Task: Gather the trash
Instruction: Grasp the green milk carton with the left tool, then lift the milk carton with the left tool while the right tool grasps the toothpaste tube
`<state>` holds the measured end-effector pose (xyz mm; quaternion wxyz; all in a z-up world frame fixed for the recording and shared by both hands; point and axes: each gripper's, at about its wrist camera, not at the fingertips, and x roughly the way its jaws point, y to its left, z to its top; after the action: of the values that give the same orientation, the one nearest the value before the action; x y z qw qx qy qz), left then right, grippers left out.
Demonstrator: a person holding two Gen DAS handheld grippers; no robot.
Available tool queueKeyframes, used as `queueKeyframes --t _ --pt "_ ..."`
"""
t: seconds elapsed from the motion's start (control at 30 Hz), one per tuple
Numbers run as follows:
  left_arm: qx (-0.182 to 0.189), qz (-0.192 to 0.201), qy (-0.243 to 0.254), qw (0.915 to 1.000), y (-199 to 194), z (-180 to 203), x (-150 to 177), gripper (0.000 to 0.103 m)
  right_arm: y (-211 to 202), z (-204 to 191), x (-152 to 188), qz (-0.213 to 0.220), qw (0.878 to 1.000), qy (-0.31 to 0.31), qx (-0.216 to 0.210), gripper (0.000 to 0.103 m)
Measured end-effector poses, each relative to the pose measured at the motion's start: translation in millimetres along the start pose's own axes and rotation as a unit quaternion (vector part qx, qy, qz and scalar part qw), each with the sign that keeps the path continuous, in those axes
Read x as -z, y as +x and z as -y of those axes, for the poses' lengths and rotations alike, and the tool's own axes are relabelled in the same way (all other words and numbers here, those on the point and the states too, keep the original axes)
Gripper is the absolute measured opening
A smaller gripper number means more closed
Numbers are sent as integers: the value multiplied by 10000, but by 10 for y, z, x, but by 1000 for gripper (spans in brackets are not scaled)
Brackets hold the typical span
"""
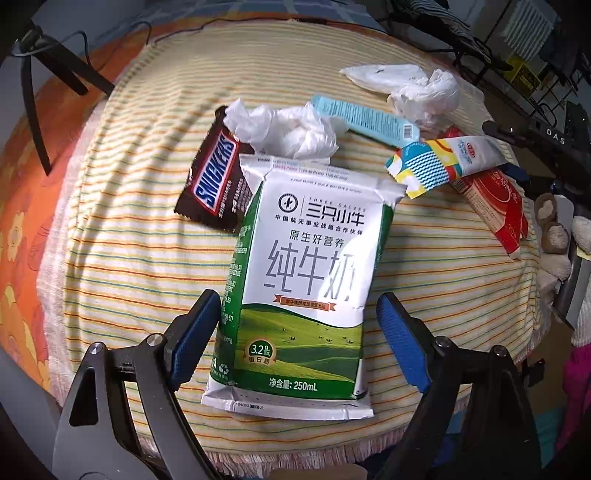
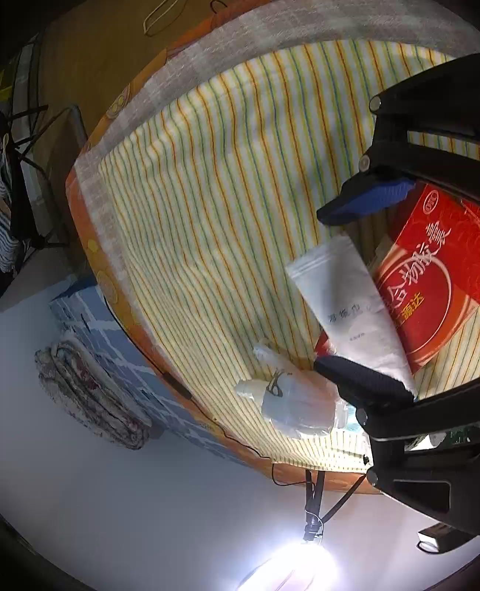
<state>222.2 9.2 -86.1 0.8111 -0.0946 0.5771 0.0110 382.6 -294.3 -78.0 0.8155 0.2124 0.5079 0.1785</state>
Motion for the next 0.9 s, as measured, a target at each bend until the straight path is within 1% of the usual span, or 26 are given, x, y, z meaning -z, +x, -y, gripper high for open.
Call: queueKeyframes --t 0.03,0.13,0.17,0.2,0.23,0.27,0.3,0.37,0.43,0.6,0.9 --pt "50 -13 -30 10000 26 -9 1 89 7 -18 0 -4 10000 -6 -49 66" --pt "181 6 -150 9997 73 -63 8 88 10 -51 7 4 10000 -48 -72 60" --pt "190 25 -157 9997 77 -72 10 87 5 -57 12 13 10000 -60 -51 58" --pt "184 44 -151 9997 74 -75 14 82 5 -61 14 22 10000 -57 -35 53" --pt "178 68 -125 9997 71 -93 27 80 3 -55 13 26 10000 -41 -29 47" --pt "174 83 -100 9998 66 -89 33 80 -2 -43 15 31 10000 -18 -40 43" --pt "187 108 -83 9997 69 -87 34 79 -7 -35 13 40 10000 1 -51 35" --pt "182 138 -51 9997 66 -92 44 78 -31 -27 15 94 9999 23 -56 27" --pt "154 178 -23 9997 67 -86 61 77 -74 -37 16 153 9999 4 -74 15" --pt "190 226 -44 9996 -43 -59 146 77 -223 -161 18 300 9992 -249 -99 4" --pt "188 517 113 9984 -296 -34 306 77 -690 -482 106 735 9932 -882 -183 0"
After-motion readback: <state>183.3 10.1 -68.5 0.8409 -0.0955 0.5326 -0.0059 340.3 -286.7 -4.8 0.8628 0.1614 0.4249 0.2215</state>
